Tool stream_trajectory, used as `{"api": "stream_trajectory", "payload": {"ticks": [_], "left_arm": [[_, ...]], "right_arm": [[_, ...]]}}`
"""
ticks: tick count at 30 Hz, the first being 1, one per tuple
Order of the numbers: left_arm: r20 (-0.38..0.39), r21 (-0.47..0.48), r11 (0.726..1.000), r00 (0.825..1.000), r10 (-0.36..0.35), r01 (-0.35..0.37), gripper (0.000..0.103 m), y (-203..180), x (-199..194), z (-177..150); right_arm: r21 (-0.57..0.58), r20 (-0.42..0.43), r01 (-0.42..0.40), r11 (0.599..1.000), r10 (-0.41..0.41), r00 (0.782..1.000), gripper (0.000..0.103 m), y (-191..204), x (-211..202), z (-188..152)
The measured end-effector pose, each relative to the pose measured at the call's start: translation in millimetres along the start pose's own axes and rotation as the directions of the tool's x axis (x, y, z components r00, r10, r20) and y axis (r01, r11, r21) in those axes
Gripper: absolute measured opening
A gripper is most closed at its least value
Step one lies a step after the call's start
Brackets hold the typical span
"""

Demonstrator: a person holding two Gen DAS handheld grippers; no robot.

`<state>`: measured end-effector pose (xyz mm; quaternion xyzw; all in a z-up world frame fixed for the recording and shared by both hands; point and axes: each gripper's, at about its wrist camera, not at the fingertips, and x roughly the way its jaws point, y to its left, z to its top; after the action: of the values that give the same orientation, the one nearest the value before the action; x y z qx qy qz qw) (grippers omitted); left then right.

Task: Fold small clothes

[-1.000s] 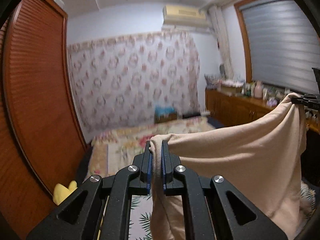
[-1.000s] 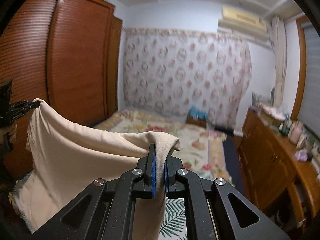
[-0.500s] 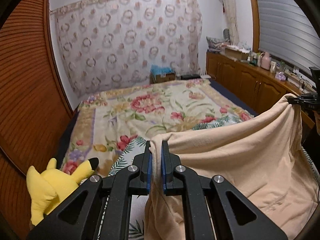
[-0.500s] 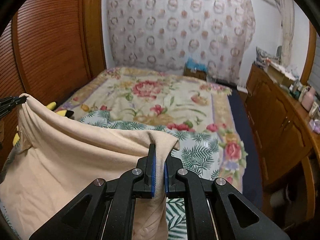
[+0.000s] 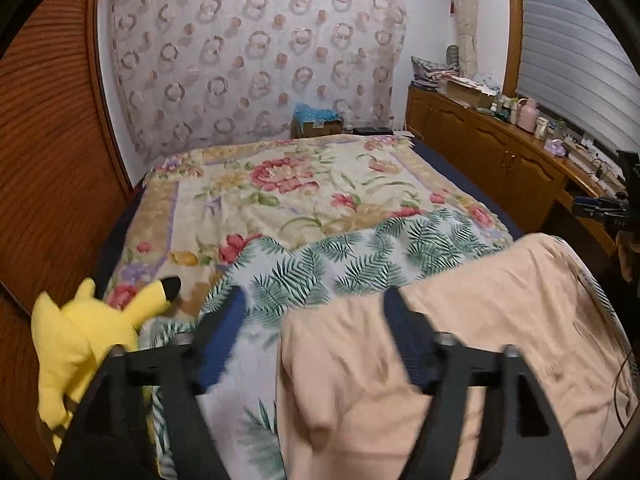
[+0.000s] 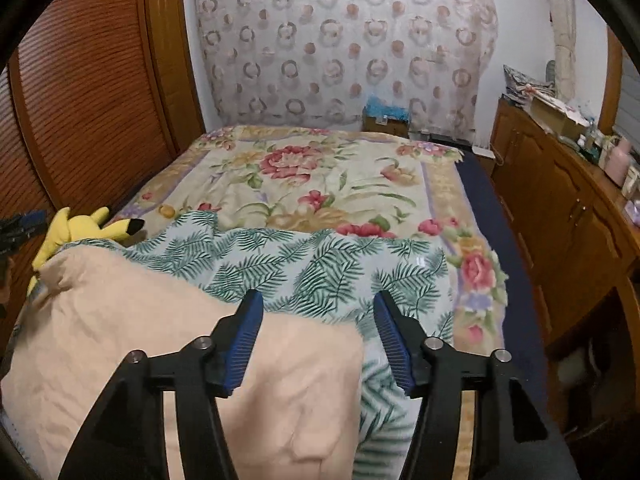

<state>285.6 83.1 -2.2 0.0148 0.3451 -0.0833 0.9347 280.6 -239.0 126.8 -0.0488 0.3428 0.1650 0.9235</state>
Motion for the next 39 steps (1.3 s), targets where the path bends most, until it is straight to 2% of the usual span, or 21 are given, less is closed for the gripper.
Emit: {"api": "stream_trajectory", "payload": {"ticks": [3,5,7,13,15,16,20,22,30,37,39], "left_arm": [[-0.017,-0.015,1.000,1.000,0.009,-0.010,0.078,0,-8,-18],[-0.030,-0.034,0.999,0.999,0.026,-0.027,0.078,-1,-15,-34],[-0.041,-0.051,0.999,0.999,0.012,-0.014,0.078,0,-19,-46],[-0.089,-0.059,0.998,0.996,0.011,-0.016,0.078,-6,-17,-69],[-0.099,-0.059,0.998,0.995,0.004,-0.010,0.074,-8,-15,-73],[-0.106,-0.061,0.998,0.994,-0.004,-0.002,0.068,-9,-14,-74],[-0.112,-0.067,0.997,0.993,-0.048,0.040,0.054,-15,-10,-76],[-0.127,-0.068,0.996,0.990,-0.057,0.049,0.051,-17,-5,-77],[-0.165,-0.108,0.993,0.985,-0.056,0.039,0.046,-10,12,-80],[-0.135,-0.102,0.995,0.990,-0.038,0.024,0.044,-6,16,-63],[-0.130,-0.090,0.996,0.991,-0.036,0.025,0.036,-8,19,-59]], "right_arm": [[0.013,-0.011,0.010,1.000,-0.009,1.000,0.060,7,-17,-24],[0.033,-0.027,-0.018,0.999,0.019,0.999,0.060,6,-18,-40],[0.056,-0.059,-0.034,0.998,0.037,0.998,0.060,8,-19,-55],[0.093,-0.106,-0.080,0.992,0.090,0.990,0.060,9,-20,-76],[0.108,-0.123,-0.087,0.990,0.100,0.987,0.060,7,-20,-81],[0.116,-0.131,-0.093,0.989,0.108,0.986,0.060,7,-19,-84],[0.121,-0.163,-0.096,0.988,0.115,0.980,0.060,0,-8,-88],[0.126,-0.167,-0.093,0.988,0.113,0.979,0.060,-6,2,-83],[0.152,-0.130,-0.076,0.985,0.097,0.987,0.060,-26,23,-64],[0.136,-0.101,-0.051,0.989,0.065,0.993,0.060,-29,42,-70],[0.134,-0.102,-0.043,0.990,0.057,0.993,0.059,-23,50,-71]]}}
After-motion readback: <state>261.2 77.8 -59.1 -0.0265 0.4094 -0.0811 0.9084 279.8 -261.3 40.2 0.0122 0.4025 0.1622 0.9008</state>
